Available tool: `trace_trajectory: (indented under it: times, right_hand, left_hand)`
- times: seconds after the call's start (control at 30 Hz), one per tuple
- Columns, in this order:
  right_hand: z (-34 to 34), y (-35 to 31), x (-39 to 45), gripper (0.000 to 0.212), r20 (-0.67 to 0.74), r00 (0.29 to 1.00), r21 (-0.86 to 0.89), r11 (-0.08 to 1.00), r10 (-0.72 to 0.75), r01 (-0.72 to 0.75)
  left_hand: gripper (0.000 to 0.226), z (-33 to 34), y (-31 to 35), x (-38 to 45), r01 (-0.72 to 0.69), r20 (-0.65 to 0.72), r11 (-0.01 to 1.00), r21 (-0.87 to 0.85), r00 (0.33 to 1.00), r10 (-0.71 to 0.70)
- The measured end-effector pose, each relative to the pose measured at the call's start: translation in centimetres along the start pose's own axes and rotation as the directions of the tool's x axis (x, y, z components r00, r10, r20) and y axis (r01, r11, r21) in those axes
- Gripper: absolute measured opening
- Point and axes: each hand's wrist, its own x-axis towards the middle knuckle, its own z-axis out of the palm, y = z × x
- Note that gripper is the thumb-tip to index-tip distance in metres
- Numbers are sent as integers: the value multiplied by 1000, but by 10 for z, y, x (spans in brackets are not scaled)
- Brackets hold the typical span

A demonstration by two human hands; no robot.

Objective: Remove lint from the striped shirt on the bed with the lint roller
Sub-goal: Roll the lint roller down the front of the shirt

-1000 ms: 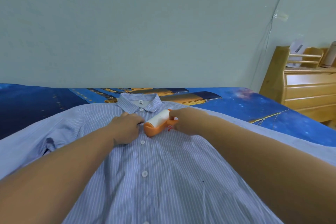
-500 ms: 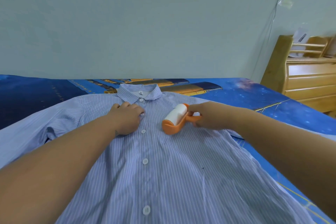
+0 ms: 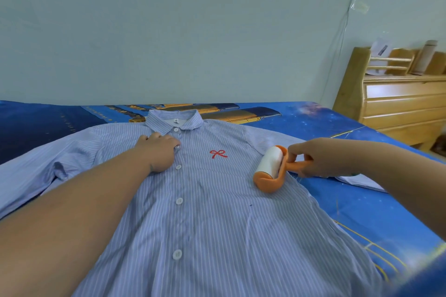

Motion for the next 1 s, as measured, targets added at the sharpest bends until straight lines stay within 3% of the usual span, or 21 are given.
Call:
trace_trajectory:
  times: [0.1,0.23,0.37,0.47,0.63,1.0]
  right_hand:
    - [-8,9,-15,19,53,998,-56,998,46,-43]
    - [-28,19,-32,13,148,981,-104,988,126,-111]
    - [-54,21,-42,20,116,981,-179,974,159,-137]
    - [-65,6,-43,21,20,995,-155,984,97,-93]
    - [-45,-37,-21,20,-99,993,-92,994,-66,57]
    - [-8,-97,17,32,0,984,-58,983,-176,176]
  left_hand:
    - [37,-3,3,-4,23,16,1000,-8,1000,-23]
    - [28,-9,9,-12,15,-6,1000,-8,1000,-15]
    - [36,-20,13,-27,-71,-65,992,-108,996,65]
    - [28,-30,13,-44,-163,-54,944,-286,987,154]
    - [12,-31,11,-66,-186,-25,930,-317,982,188]
    - [38,-30,16,-81,-139,102,938,-317,978,180]
